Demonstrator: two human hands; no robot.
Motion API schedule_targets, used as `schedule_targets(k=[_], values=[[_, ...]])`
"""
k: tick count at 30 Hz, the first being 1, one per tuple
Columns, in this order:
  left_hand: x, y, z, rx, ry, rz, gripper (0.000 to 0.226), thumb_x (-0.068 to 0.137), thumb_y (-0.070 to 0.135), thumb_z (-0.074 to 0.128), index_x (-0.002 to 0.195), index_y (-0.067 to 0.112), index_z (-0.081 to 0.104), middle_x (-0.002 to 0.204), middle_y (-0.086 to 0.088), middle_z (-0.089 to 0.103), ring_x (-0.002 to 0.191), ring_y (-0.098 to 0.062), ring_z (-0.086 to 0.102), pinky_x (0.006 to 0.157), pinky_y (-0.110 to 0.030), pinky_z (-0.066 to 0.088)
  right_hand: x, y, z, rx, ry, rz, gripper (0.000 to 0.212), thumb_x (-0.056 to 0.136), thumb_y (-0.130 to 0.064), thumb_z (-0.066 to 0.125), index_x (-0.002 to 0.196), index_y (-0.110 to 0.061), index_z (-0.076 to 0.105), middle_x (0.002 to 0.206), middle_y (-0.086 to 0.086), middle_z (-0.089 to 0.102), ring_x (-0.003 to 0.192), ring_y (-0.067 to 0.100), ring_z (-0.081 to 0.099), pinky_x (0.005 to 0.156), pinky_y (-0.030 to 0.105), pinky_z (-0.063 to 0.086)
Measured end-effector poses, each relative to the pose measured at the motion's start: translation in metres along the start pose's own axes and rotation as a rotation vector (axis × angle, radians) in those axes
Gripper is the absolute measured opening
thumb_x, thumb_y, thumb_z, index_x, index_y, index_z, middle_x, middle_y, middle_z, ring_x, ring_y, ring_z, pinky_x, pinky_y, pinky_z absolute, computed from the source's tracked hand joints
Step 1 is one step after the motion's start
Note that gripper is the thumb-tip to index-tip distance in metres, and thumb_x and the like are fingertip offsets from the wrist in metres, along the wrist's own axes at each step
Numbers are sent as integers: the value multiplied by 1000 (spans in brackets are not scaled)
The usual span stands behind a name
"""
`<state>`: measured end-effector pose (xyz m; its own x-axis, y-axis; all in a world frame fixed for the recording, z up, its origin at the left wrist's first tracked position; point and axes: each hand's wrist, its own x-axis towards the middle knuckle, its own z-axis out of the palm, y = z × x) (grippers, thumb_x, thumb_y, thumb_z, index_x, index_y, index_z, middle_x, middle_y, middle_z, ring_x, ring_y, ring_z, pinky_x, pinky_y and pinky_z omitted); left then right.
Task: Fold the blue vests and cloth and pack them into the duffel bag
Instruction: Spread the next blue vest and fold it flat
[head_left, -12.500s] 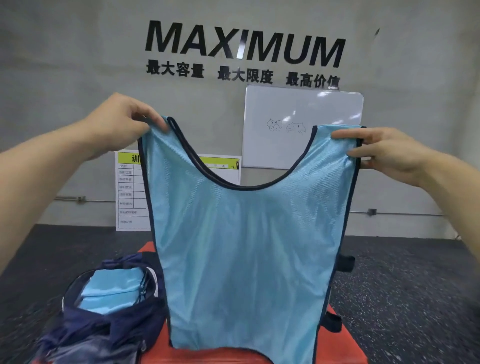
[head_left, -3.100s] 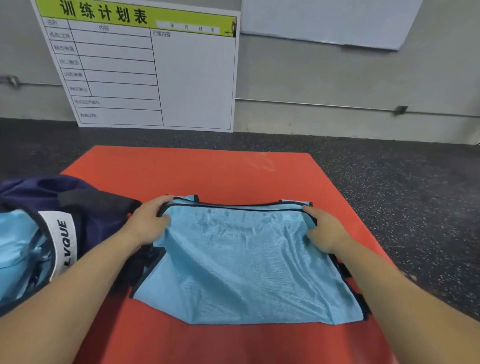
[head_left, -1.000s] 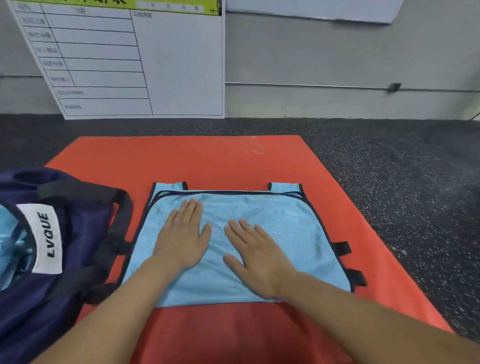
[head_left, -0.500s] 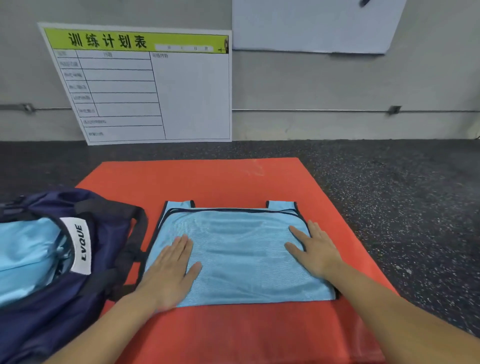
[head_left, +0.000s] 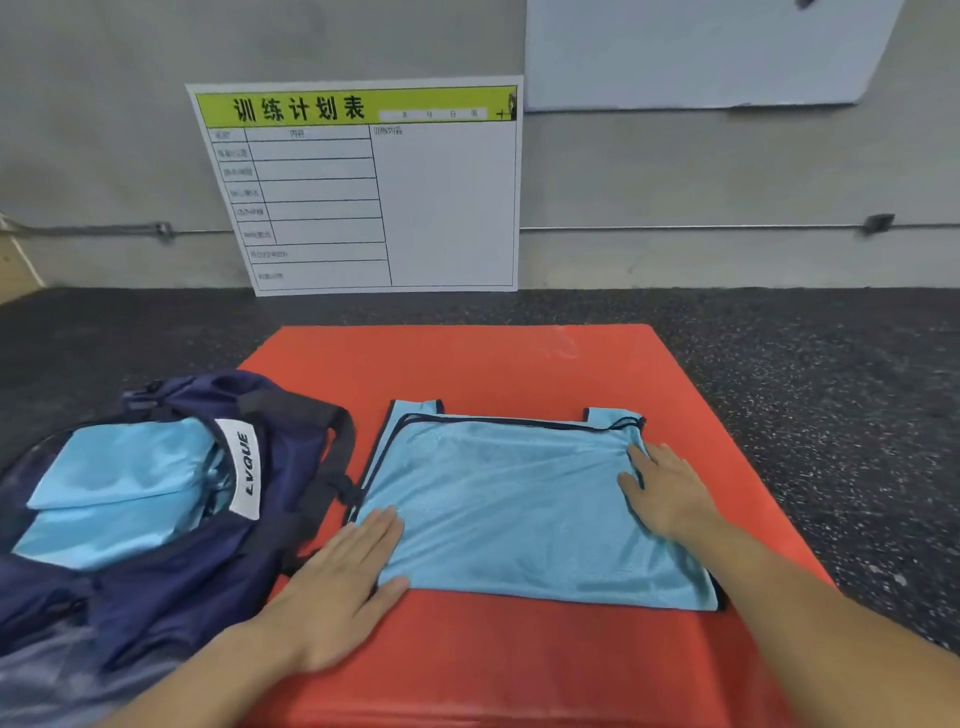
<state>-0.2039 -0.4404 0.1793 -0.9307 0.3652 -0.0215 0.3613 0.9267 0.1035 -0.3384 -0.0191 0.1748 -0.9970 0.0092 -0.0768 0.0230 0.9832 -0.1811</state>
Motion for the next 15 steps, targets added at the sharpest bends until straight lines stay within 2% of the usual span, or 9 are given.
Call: schedule_targets(k=[3,4,6,9,11,12,15], values=[[1,3,4,19,41,43,68,106,59,20,160,25,-2,164,12,-14,148,5,-20,121,-23,-12,-9,12,-4,-33,-2,79,63,108,-48,22,164,-19,14,171,4,10,158,26,4,128,41,7],[1,3,6,58,89,61,67,106,60,20,161,24,7,166,10,-4,151,2,-13,121,-23,-8,-13,18,-6,-42,-6,103,63,108,-47,21,164,-19,13,171,5,9,158,26,3,128,40,7],[0,2,6,94,89,53,66,106,61,22,159,22,26,166,7,18,153,-4,3,120,-24,-3,-24,30,-9,-60,-19,142,63,108,-48,20,164,-18,12,171,5,9,158,26,4,128,39,6],[0,-2,5,159,14,66,63,106,59,23,151,21,46,159,4,38,149,-14,29,119,-28,5,-41,50,-13,-81,-39,136,65,108,-48,22,163,-16,14,170,8,13,157,27,9,128,39,7],[2,-5,3,192,4,31,66,106,60,18,147,21,52,155,3,45,145,-18,37,120,-29,3,-55,59,-18,-109,-64,126,64,108,-48,26,162,-14,17,168,8,19,155,27,16,126,37,11],[3,-7,0,179,-18,4,73,104,63,10,150,21,46,159,3,39,148,-19,31,121,-28,-3,-64,60,-23,-120,-82,119,63,108,-47,28,161,-13,20,166,8,23,153,26,19,125,36,14],[8,-19,1,120,27,-17,106,75,78,-30,160,25,6,165,10,-8,154,-16,-12,118,-31,-19,-90,53,-36,-175,-137,105,56,108,-43,32,153,-11,35,152,8,41,145,25,32,119,33,21]])
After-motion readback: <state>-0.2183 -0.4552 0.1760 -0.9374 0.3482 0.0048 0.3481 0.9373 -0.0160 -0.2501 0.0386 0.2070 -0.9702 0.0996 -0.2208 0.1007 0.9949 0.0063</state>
